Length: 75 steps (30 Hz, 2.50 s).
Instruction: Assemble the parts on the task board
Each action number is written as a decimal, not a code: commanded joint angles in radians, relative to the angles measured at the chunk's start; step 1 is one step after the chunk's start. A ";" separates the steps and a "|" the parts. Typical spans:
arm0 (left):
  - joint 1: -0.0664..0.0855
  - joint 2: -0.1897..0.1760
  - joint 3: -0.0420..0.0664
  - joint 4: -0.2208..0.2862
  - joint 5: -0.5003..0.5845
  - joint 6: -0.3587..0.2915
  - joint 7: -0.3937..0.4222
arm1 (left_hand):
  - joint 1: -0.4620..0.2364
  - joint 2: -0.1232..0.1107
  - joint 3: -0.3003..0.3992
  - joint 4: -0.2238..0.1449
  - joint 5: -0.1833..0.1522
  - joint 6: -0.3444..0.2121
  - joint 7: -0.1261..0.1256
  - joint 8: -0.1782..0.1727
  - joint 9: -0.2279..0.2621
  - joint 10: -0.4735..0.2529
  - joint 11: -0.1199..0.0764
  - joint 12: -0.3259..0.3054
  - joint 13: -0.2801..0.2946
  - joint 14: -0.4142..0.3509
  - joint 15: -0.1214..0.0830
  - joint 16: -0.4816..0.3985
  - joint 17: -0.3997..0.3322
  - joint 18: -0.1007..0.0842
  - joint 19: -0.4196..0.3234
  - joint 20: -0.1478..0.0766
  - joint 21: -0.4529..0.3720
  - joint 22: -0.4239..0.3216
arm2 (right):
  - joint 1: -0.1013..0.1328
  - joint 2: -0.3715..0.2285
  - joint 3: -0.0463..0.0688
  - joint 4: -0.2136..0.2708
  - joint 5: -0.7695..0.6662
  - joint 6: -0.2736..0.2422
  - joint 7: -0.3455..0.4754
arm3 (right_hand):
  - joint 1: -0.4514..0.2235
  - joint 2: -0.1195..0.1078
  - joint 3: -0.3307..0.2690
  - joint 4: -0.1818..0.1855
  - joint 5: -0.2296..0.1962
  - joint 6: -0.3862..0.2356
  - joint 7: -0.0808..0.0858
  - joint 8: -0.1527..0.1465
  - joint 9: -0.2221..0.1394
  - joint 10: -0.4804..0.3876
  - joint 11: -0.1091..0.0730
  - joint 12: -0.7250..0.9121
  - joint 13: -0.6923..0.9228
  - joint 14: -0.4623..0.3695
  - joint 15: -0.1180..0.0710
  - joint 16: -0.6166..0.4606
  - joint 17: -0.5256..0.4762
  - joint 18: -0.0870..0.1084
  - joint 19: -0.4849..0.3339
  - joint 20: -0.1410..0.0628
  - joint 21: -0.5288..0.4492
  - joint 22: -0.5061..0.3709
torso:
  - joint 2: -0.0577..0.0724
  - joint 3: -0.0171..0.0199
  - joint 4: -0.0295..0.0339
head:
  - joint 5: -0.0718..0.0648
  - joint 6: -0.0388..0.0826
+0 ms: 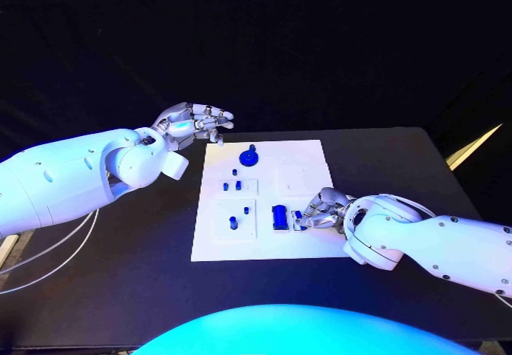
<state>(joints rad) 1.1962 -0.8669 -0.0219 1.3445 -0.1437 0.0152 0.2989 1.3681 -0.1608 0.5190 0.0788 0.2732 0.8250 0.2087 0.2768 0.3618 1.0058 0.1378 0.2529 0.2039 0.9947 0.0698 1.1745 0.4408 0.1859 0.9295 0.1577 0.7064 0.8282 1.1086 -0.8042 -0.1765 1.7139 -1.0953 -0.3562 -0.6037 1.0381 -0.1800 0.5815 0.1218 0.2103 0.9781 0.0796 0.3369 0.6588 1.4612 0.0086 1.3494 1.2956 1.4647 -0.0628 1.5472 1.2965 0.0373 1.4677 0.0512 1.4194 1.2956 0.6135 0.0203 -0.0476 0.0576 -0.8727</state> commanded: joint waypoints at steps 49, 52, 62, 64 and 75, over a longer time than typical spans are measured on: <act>0.000 0.008 0.000 -0.006 0.001 0.006 0.001 | -0.008 0.000 0.005 0.009 0.003 -0.013 0.002 0.025 0.016 -0.009 0.004 0.017 0.015 -0.006 -0.001 -0.012 0.004 -0.002 0.015 0.003 -0.017 -0.011 | -0.011 0.003 0.000 -0.007 -0.059 0.021 0.020 | -0.033 -0.052 -0.035 -0.040 -0.103 0.023 -0.007 0.030 0.026 0.026 -0.012 0.025 0.171 0.096 -0.005 -0.001 0.229 -0.013 0.072 -0.013 0.019 0.243 | 0.001 0.0023 0.0002 | 0.003 0.000; 0.000 0.008 0.000 -0.007 0.001 0.006 0.001 | -0.008 0.000 0.005 0.009 0.003 -0.013 0.002 0.025 0.016 -0.009 0.004 0.017 0.015 -0.006 -0.001 -0.012 0.004 -0.002 0.015 0.003 -0.017 -0.011 | -0.018 0.010 0.000 -0.014 -0.062 0.022 0.018 | -0.033 -0.052 -0.035 -0.040 -0.103 0.023 -0.007 0.030 0.026 0.026 -0.012 0.025 0.171 0.096 -0.005 -0.001 0.229 -0.013 0.072 -0.013 0.019 0.243 | 0.001 0.0023 0.0011 | 0.005 0.000; 0.000 0.006 0.000 -0.006 0.001 0.004 0.000 | -0.008 0.000 0.005 0.009 0.003 -0.013 0.002 0.025 0.016 -0.009 0.004 0.017 0.015 -0.006 -0.001 -0.012 0.004 -0.002 0.015 0.003 -0.017 -0.011 | -0.028 0.015 0.000 -0.049 -0.085 0.010 0.013 | -0.028 -0.043 -0.036 -0.040 -0.108 0.026 -0.008 0.031 0.026 0.026 -0.012 0.024 0.170 0.096 -0.005 -0.001 0.229 -0.013 0.072 -0.013 0.018 0.243 | 0.001 0.0014 0.0001 | 0.009 0.000; 0.000 0.006 0.000 -0.006 0.001 0.004 0.000 | -0.008 0.002 0.005 0.010 0.003 -0.015 0.003 0.027 0.015 -0.011 0.005 0.019 0.015 -0.006 -0.001 -0.012 0.004 -0.003 0.016 0.003 -0.018 -0.012 | -0.028 0.016 0.000 -0.052 -0.087 0.007 0.015 | -0.028 -0.042 -0.036 -0.040 -0.109 0.026 -0.008 0.031 0.026 0.026 -0.012 0.024 0.170 0.096 -0.005 -0.001 0.229 -0.013 0.072 -0.013 0.019 0.243 | 0.001 0.0020 -0.0003 | 0.009 0.000; -0.002 0.005 0.000 -0.009 0.001 0.004 0.002 | -0.008 0.002 0.005 0.010 0.003 -0.015 0.003 0.027 0.015 -0.011 0.005 0.019 0.015 -0.006 -0.001 -0.012 0.004 -0.003 0.016 0.003 -0.018 -0.012 | -0.028 -0.007 0.000 -0.034 -0.058 -0.039 0.093 | -0.047 -0.053 -0.084 -0.021 -0.130 0.017 -0.004 0.025 0.025 0.022 -0.009 0.015 0.166 0.094 -0.003 -0.005 0.222 -0.010 0.069 -0.012 0.005 0.239 | -0.004 0.0005 -0.0021 | 0.007 0.000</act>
<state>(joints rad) 1.1947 -0.8625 -0.0226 1.3355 -0.1437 0.0177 0.2979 1.3682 -0.1608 0.5190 0.0787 0.2732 0.8250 0.2088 0.2769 0.3624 1.0057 0.1378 0.2594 0.2039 0.9946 0.0698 1.1745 0.4408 0.1860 0.9295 0.1576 0.7064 0.8275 1.0809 -0.8075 -0.1763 1.6749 -1.1633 -0.3844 -0.5310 0.9899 -0.2341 0.5390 0.1022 0.0941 1.0081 0.0776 0.3729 0.6894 1.4612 0.0086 1.3493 1.2956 1.4647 -0.0628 1.5472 1.2964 0.0373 1.4677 0.0511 1.4192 1.2956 0.6124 0.0221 -0.0482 0.0650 -0.8727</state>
